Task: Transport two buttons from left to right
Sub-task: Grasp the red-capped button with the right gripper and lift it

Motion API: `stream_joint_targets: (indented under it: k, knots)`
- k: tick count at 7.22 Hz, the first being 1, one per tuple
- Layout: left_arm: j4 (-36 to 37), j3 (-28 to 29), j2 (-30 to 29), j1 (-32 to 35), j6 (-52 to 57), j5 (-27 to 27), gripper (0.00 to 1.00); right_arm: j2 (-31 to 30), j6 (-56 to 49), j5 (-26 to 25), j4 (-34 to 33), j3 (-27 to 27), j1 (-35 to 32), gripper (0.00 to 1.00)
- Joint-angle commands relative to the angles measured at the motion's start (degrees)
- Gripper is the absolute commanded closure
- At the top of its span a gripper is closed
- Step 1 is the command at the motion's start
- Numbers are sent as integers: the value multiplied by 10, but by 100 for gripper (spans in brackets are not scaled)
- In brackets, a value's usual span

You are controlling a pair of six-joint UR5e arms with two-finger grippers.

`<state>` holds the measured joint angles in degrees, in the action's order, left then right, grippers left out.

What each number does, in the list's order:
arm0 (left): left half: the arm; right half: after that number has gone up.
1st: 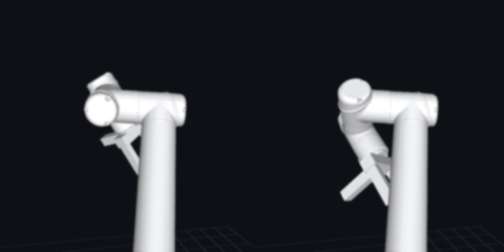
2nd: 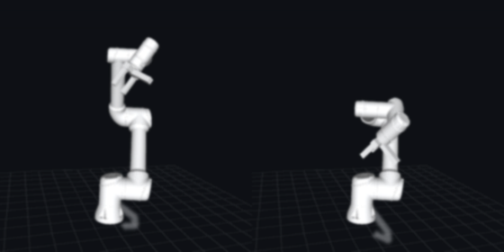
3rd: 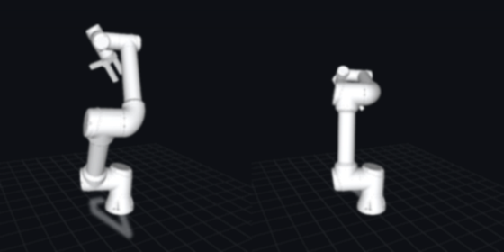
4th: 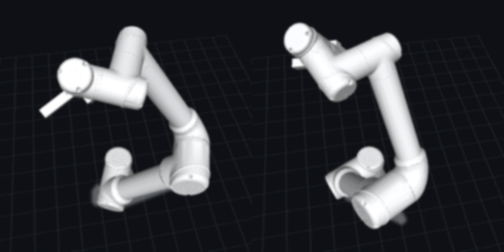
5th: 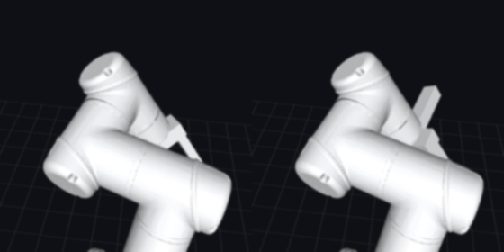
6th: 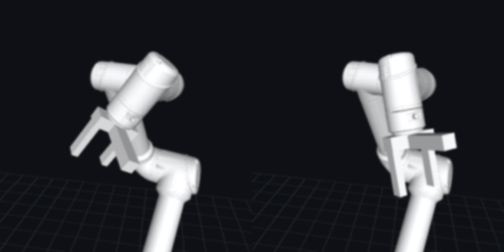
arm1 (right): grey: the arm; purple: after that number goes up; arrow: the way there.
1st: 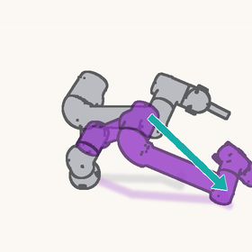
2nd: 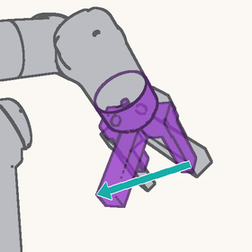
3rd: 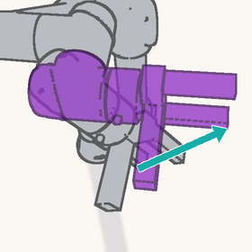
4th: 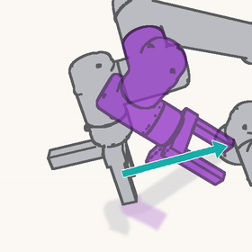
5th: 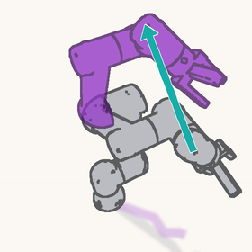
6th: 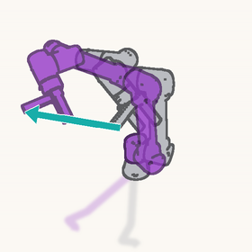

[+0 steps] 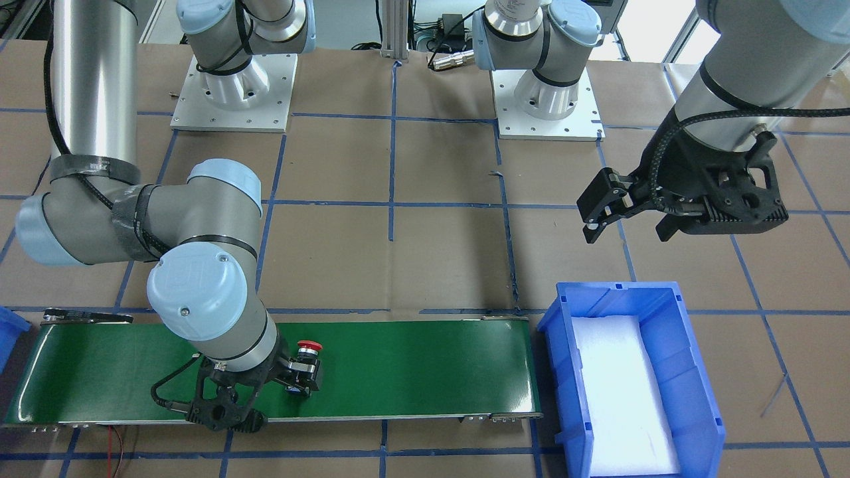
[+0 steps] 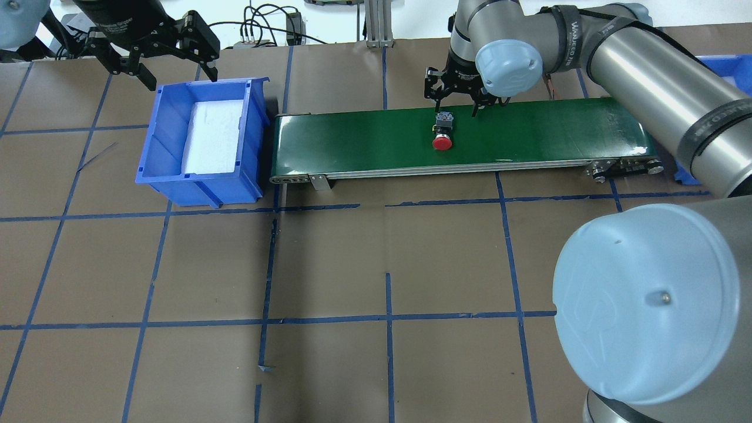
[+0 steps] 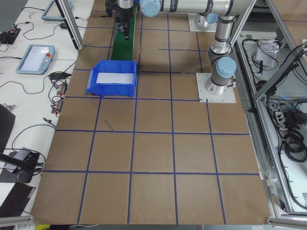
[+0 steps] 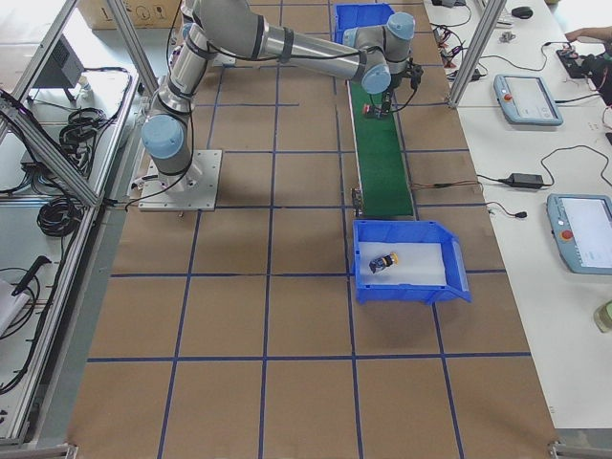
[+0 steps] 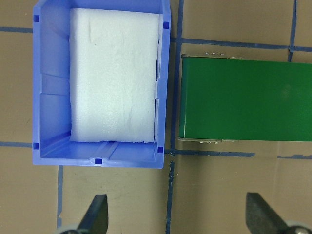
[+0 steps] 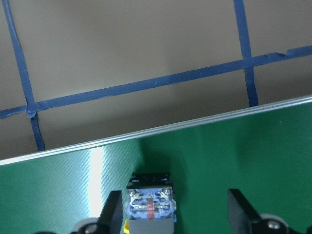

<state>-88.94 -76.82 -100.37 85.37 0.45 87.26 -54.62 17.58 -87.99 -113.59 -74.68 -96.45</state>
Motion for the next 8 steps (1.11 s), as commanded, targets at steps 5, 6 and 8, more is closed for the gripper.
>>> stream_joint_targets:
  k: [5, 6, 8]
  knots:
    - [0, 0, 0, 0, -1, 1, 0, 14, -7, 2, -1, 1, 2, 34]
    - [0, 0, 0, 0, 0, 0, 0, 14, -9, 2, 1, 1, 4, 41]
    - [1, 0, 0, 0, 0, 0, 0, 19, -26, 3, 4, -2, 8, 71]
